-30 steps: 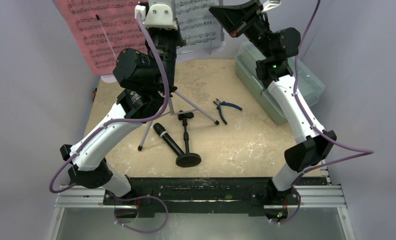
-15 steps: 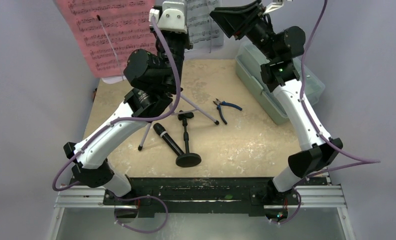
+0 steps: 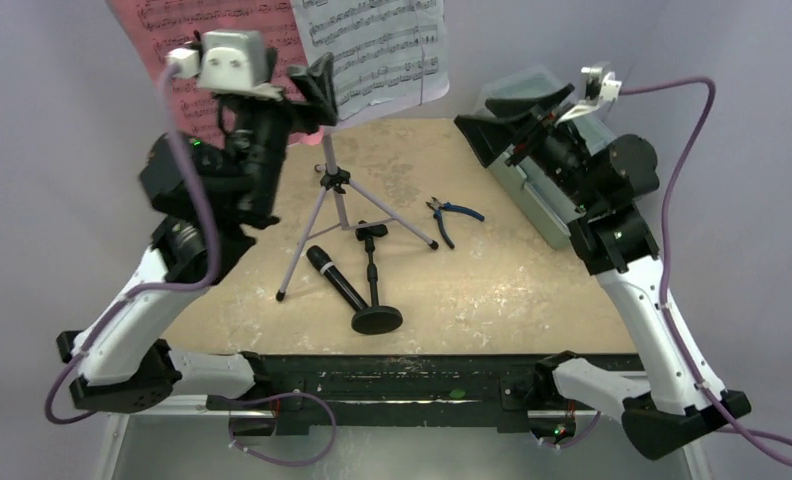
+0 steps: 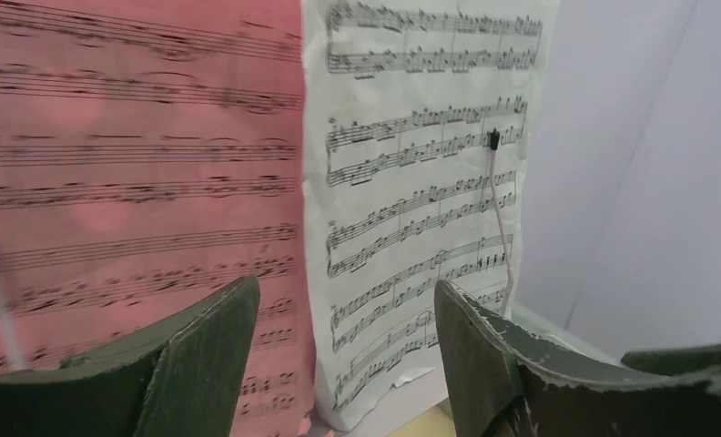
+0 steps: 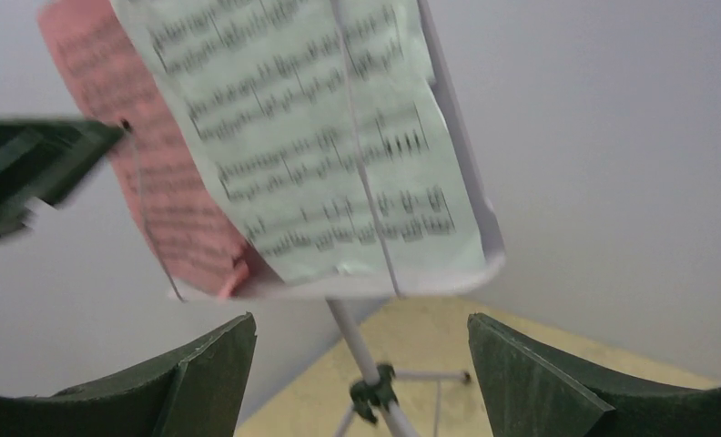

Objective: Set up the instrument practice props

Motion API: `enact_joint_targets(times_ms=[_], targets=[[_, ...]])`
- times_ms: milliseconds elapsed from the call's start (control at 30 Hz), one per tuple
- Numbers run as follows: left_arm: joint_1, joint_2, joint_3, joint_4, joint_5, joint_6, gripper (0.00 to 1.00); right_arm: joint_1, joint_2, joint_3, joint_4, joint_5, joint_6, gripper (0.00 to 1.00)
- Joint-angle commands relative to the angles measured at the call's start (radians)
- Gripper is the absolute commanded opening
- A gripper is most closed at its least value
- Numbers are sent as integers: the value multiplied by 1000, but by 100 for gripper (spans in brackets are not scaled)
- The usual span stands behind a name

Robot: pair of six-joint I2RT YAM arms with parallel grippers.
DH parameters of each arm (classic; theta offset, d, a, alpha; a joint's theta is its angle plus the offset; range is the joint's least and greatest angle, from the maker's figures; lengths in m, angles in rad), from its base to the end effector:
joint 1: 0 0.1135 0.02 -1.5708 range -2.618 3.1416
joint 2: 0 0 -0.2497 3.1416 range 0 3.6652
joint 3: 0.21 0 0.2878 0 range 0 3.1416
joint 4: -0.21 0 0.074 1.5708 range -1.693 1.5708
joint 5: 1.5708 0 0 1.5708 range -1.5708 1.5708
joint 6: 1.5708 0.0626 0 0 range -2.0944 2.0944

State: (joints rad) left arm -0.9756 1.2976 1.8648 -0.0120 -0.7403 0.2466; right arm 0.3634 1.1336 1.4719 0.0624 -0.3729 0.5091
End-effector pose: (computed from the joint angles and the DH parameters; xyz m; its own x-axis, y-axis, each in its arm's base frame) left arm 0.1807 -0.1916 0.6191 0.3574 -0.2064 -0.9109 0.2090 0.9682 -0.1373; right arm 0.2552 0.1214 0.5413 0.0042 0.4872 -0.8733 -0.7405 0.5884 0.3247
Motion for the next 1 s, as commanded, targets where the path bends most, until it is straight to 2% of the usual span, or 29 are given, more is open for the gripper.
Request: enact_joint_targets(times_ms=[0, 133, 267, 433, 567, 733, 767, 900, 967], targets=[[6, -162, -41, -204, 61, -200, 73, -5, -47, -259, -30, 63, -82, 91], [6, -303, -132, -354, 126, -308, 81, -2, -37, -525, 163, 4, -81, 97], [5, -443, -214, -474, 220, -389, 82, 15, 108, -589, 293, -98, -99, 97], [5, -595, -324, -585, 305, -485, 82, 104, 354, -480, 341, -138, -193, 95], [3, -662, -382, -652, 344, -541, 83, 188, 510, -375, 285, -10, -335, 93], [3, -705, -379, -690, 378, -561, 85, 202, 598, -347, 296, 56, -442, 92], [3, -709, -377, -695, 380, -562, 85, 203, 622, -336, 282, 41, -468, 90], [3, -703, -361, -730, 402, -556, 86, 220, 706, -260, 192, 17, -557, 71], [2, -685, -343, -761, 407, -546, 86, 246, 716, -257, 194, 42, -563, 69]])
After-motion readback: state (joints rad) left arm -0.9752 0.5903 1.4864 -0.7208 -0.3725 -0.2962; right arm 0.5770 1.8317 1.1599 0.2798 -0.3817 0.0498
